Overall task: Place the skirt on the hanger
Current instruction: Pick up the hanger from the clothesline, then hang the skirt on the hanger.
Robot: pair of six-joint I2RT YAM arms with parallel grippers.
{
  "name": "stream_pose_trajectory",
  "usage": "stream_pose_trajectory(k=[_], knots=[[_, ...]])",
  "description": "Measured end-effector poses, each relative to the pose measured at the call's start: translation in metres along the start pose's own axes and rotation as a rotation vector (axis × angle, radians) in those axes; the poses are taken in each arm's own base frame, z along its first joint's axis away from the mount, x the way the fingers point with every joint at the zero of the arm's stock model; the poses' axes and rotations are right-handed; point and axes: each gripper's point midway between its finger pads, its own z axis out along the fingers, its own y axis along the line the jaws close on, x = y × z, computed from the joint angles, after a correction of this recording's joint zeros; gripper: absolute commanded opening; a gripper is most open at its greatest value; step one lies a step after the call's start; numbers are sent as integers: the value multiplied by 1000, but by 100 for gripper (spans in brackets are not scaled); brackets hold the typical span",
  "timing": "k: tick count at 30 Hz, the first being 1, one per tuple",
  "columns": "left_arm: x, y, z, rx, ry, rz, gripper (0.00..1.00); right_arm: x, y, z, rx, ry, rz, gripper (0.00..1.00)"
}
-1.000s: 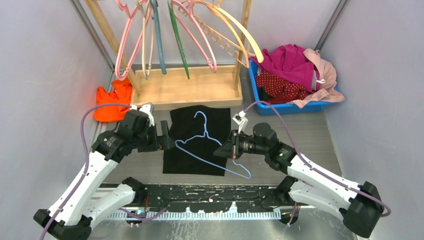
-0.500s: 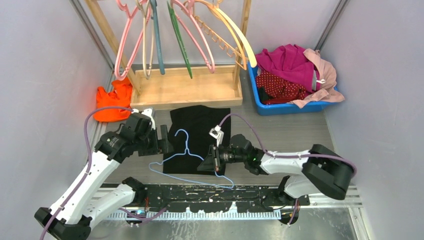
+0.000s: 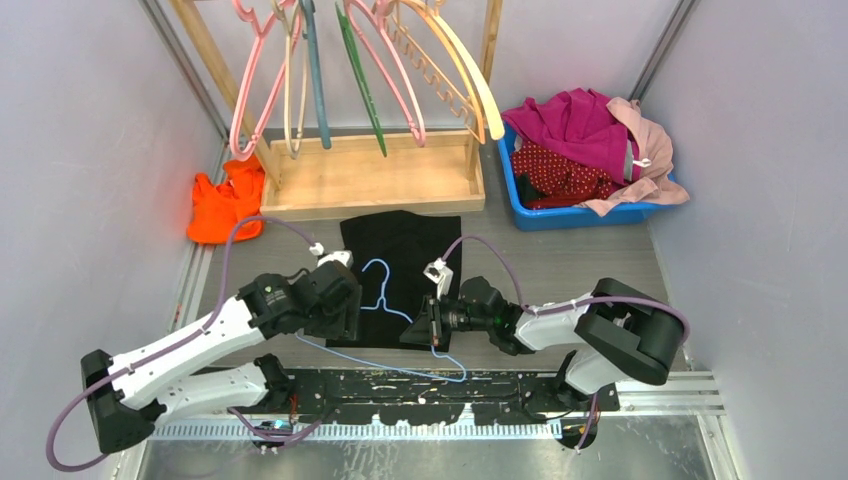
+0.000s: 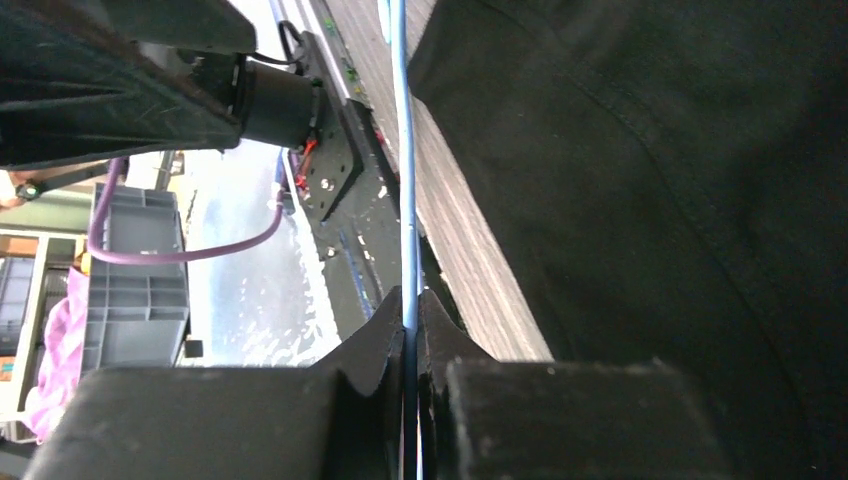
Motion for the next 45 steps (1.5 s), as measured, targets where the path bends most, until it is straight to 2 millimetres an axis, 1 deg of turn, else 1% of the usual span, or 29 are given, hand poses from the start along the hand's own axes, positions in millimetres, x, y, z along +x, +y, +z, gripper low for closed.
stream_pose_trajectory(k=[4, 7, 12, 14, 18, 20, 23, 24, 28, 33, 36, 38, 41, 44, 45], knots=[[5, -1, 5, -35, -20, 10, 51, 5, -12, 3, 36, 8, 5, 1], [11, 0, 16, -76, -37, 35, 49, 8, -18, 4, 52, 11, 10, 1], [20, 0, 37, -126, -76, 78, 47, 6, -21, 4, 64, -3, 9, 1], [20, 1, 45, -151, -96, 90, 50, 5, -23, 4, 74, -8, 4, 1], [13, 1, 64, -201, -147, 93, 66, 3, -27, 6, 103, -2, -6, 1], [10, 2, 73, -227, -167, 89, 71, 0, -27, 8, 107, 0, -14, 1], [9, 4, 83, -252, -185, 82, 73, -4, -27, 9, 113, -3, -21, 1], [9, 4, 86, -256, -190, 77, 72, -4, -28, 9, 115, -2, -21, 1], [11, 8, 97, -264, -209, 57, 62, -5, -32, 8, 128, -4, -15, 1], [17, 13, 108, -268, -211, 32, 59, -5, -36, 7, 142, 0, -7, 1], [14, 9, 112, -261, -230, 15, 49, -4, -38, 6, 150, 4, -3, 1], [12, 6, 115, -254, -244, 3, 40, -4, -39, 6, 153, 5, -2, 1], [8, -1, 118, -241, -260, -13, 29, -4, -39, 5, 154, 5, -2, 1], [5, -4, 119, -239, -266, -15, 26, -4, -40, 5, 156, 7, -5, 1], [5, -4, 119, -241, -265, -14, 24, -3, -40, 5, 158, 8, -7, 1]])
